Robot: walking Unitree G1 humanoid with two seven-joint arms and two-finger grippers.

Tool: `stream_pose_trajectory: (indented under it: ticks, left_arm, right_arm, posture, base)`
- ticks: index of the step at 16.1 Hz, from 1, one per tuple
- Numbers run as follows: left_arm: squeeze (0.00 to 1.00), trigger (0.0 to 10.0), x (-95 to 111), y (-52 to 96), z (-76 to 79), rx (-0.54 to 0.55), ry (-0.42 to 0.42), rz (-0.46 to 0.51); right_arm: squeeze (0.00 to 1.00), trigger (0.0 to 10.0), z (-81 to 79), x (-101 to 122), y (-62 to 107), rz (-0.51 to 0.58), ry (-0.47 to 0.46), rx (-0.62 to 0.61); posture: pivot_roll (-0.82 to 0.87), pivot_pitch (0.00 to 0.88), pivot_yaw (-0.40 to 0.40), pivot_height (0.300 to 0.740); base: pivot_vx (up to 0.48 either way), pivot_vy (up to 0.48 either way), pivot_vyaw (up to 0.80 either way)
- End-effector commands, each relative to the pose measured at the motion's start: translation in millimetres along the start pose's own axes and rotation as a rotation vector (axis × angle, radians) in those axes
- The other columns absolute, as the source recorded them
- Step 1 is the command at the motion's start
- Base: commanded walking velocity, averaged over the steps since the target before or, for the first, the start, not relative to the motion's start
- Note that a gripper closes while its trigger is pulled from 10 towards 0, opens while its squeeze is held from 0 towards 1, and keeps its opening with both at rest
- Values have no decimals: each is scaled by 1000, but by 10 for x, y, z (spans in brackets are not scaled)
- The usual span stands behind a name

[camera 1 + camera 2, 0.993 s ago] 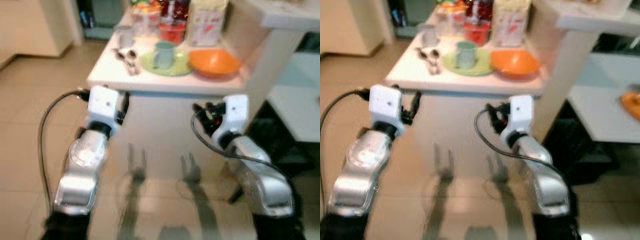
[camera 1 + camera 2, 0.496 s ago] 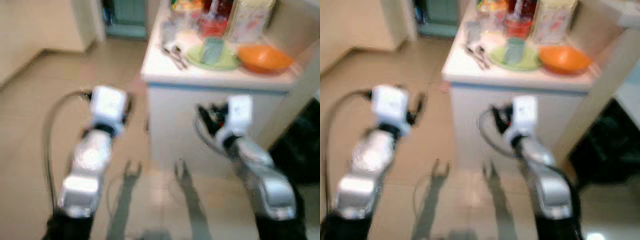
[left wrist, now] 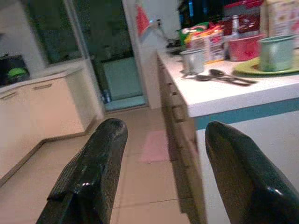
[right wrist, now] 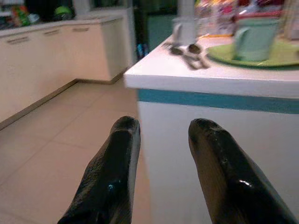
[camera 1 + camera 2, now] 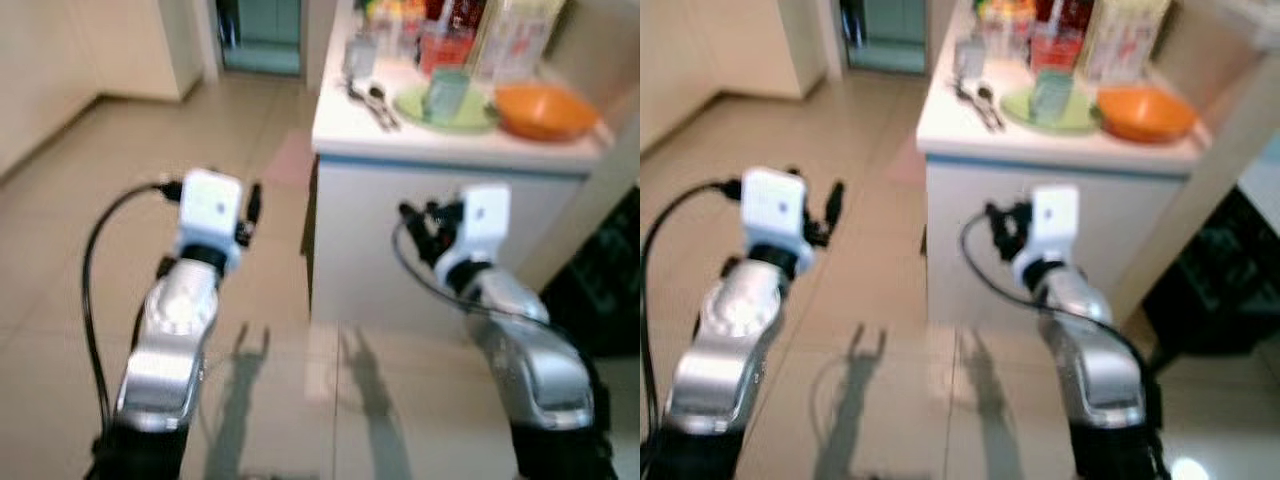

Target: Setting the table

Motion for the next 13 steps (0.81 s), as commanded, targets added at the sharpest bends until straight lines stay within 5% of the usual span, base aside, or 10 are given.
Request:
stream_pose_trajectory:
  ticks: [1, 6, 13]
  left_arm:
    - [0, 10000, 59, -19, -21, 0, 12, 14]
    - [0, 10000, 104, -9, -70, 15, 69, 35]
    - [0, 10000, 75, 8, -20, -12, 69, 26]
  right_arm:
    - [0, 10000, 12, 87, -22, 31, 15, -10]
    - [0, 10000, 42, 196, -39, 63, 55, -32]
    - [0, 10000, 79, 193, -53, 51, 51, -35]
  posture:
    - [21, 0, -29, 740]
    - [19, 0, -36, 740]
    - [17, 0, -37, 740]
  base:
    - [0, 0, 0]
    - [250, 0, 640]
    - [362, 0, 0]
Point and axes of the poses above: a point about 5 cm out from each wrist's last joint towards the gripper, its own y axis pointing back from the gripper into the wrist, its own x axis along the axis of the wrist's last joint, z = x × y, the point moved 4 cm from there along -y, pointing out of the wrist towards the gripper, and after that the axes turned 3 degrees about -y, right-handed, at the moved point
